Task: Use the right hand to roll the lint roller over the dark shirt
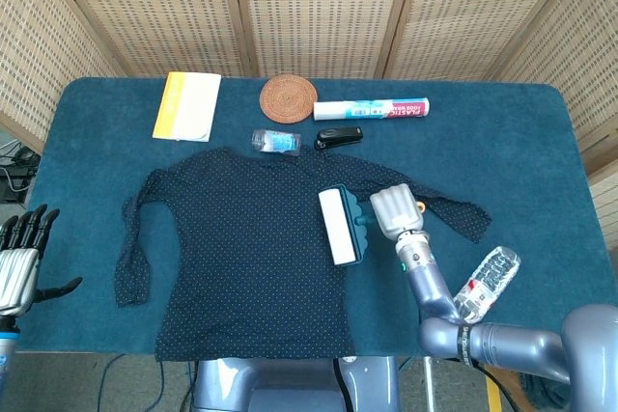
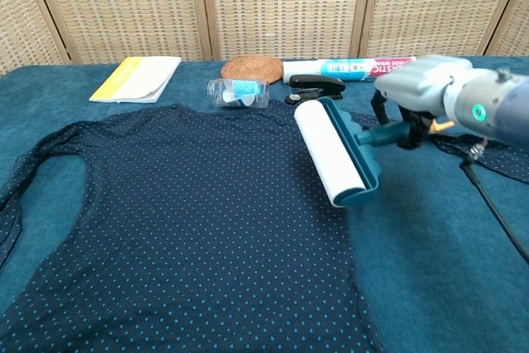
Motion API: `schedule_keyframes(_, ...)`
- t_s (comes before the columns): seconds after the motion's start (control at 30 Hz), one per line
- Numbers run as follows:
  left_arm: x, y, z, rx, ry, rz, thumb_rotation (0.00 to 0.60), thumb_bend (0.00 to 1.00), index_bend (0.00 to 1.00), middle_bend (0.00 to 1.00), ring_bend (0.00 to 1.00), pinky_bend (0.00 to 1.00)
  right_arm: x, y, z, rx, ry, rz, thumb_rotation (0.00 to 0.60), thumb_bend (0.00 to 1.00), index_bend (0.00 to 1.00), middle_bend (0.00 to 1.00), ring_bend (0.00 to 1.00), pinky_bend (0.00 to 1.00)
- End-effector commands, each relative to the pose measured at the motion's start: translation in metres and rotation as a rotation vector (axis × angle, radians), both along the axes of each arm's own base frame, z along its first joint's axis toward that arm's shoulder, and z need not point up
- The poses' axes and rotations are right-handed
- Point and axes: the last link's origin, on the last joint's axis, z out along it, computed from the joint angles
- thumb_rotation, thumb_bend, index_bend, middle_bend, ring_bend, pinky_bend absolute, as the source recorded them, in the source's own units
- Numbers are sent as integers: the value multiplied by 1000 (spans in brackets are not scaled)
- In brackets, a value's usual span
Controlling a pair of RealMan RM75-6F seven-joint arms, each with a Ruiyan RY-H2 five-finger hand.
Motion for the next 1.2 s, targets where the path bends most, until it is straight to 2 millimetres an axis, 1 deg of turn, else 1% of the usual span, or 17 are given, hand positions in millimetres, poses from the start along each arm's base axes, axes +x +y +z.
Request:
schedule_keyframes(0.03, -2, 2, 0, -1, -2, 8, 600, 0, 0, 0, 0, 0, 29, -25, 12, -4, 107, 47, 600, 792, 738, 1000, 1000, 1000)
schedule_keyframes(0.1, -3, 4, 0, -3, -3, 14, 600, 0, 0, 0, 0, 0, 41, -35, 13, -2, 160, 59, 600, 786, 740, 1000, 1000, 1000)
schedule_keyframes(0.13, -4, 5, 0, -4, -3, 15, 600, 0, 0, 0, 0, 0, 44, -36, 13, -1, 169, 58, 600, 780, 743, 1000, 1000, 1000)
schedule_keyframes(0.23, -6, 9, 0, -3, 0, 25, 600, 0, 0, 0, 0, 0, 60, -51, 9, -3, 262, 94, 600, 762, 748, 1000, 1000, 1000)
schedule_keyframes(0.4, -8, 12, -2, -4, 2, 30, 600, 0, 0, 0, 0, 0, 73, -68, -1, 3, 411, 157, 600, 732, 754, 1000, 1000, 1000)
schedule_keyframes(0.57, -12, 12, -3, -10, 7, 41, 600, 0, 0, 0, 0, 0, 75, -77, -9, 5, 521, 210, 600, 688, 772, 1000, 1000, 1000)
schedule_keyframes(0.77, -15, 13, -4, -14, 10, 54, 600, 0, 0, 0, 0, 0, 72, -78, -22, 15, 598, 264, 600, 673, 773, 1000, 1000, 1000)
schedule_keyframes(0.93, -15, 14, -5, -14, 11, 54, 600, 0, 0, 0, 0, 0, 74, -72, -34, 4, 641, 309, 600, 672, 773, 1000, 1000, 1000)
schedule_keyframes(1.1, -16, 15, -5, -18, 13, 57, 600, 0, 0, 0, 0, 0, 81, -59, -46, -4, 659, 359, 600, 672, 778, 1000, 1000, 1000)
schedule_keyframes(1.2, -16, 15, -6, -20, 13, 58, 600, 0, 0, 0, 0, 0, 88, -45, -57, 16, 667, 403, 600, 672, 781, 1000, 1000, 1000)
